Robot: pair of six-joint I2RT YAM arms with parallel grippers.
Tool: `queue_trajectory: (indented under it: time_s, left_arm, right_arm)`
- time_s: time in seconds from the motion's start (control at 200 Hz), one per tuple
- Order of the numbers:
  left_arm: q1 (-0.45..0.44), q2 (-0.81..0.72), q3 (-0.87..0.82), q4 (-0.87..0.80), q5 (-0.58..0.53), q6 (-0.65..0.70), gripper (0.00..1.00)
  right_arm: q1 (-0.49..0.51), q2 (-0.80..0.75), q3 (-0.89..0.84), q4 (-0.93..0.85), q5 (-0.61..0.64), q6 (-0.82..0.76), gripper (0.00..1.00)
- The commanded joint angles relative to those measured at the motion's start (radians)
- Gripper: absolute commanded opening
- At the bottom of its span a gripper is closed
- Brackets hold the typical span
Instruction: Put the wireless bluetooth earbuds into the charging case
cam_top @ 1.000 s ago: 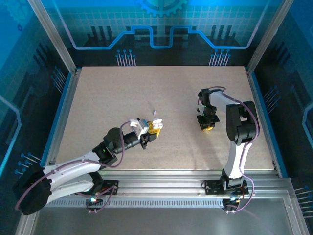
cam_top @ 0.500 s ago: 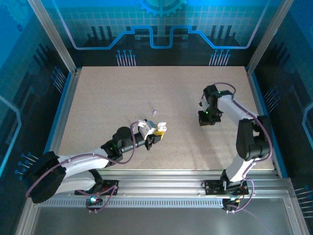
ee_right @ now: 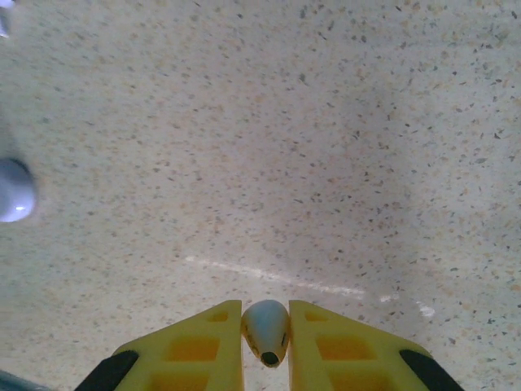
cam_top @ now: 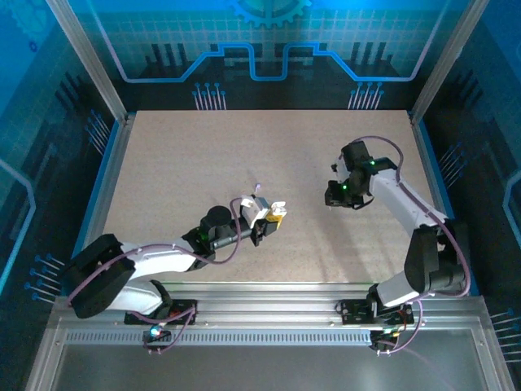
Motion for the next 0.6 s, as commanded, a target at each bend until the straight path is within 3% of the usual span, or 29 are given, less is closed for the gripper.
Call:
queue_trajectory:
  time_s: [0.0,0.59]
  left_arm:
    - [-0.013,0.035,0.032,0.094,-0.001,-0.035,0.16]
    - [-0.029,0.166,0.077,0.231,-0.026,-0.059,0.16]
  right_arm:
    - [0.016,-0.071,-0.01,0.023,-0.05,0.055,0.18]
    - [0.061,-0.273,-0.072,0.184,-0.17,0.219,0.18]
